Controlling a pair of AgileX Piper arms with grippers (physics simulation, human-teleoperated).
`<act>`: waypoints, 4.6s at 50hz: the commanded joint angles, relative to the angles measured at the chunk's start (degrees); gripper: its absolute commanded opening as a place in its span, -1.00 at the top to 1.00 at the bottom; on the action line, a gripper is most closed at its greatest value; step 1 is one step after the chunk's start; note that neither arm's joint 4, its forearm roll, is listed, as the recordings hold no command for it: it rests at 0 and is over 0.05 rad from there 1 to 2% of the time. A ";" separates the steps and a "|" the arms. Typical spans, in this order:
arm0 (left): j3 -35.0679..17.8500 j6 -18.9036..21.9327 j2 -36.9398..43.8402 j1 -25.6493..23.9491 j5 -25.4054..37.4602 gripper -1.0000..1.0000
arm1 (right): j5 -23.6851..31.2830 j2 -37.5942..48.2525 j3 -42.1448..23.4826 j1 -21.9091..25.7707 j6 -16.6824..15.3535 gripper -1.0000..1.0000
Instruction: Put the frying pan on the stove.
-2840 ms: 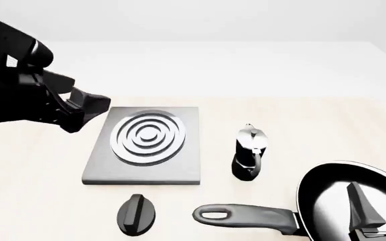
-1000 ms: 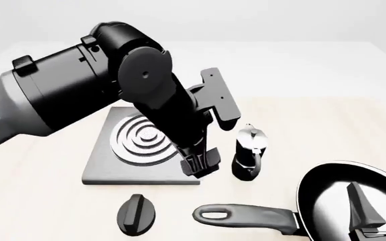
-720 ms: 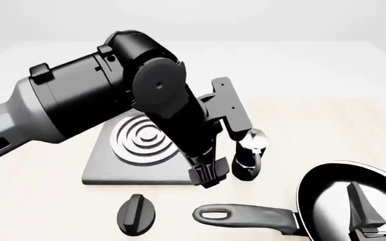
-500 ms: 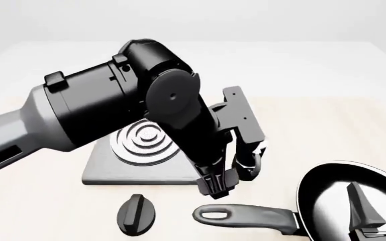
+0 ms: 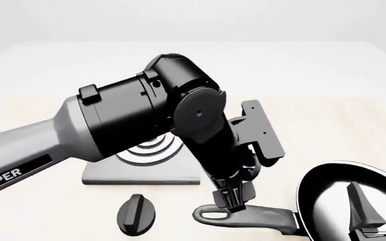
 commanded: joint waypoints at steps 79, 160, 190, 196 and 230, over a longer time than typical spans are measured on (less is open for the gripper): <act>6.35 -1.61 5.09 -3.25 -7.48 -1.00 | 0.00 0.00 0.00 -0.01 0.00 -1.00; 18.69 -3.35 9.02 -1.50 -22.14 -1.00 | 0.00 0.00 0.00 -0.01 0.02 -1.00; 14.16 -1.85 15.51 0.86 -23.90 -1.00 | 0.00 0.00 0.00 0.00 0.02 -1.00; 14.28 -1.74 16.49 0.94 -24.78 -1.00 | 0.00 0.00 0.00 0.00 0.01 -1.00; 10.11 1.63 18.10 1.77 -23.20 1.00 | 0.00 0.00 0.00 0.00 0.00 -1.00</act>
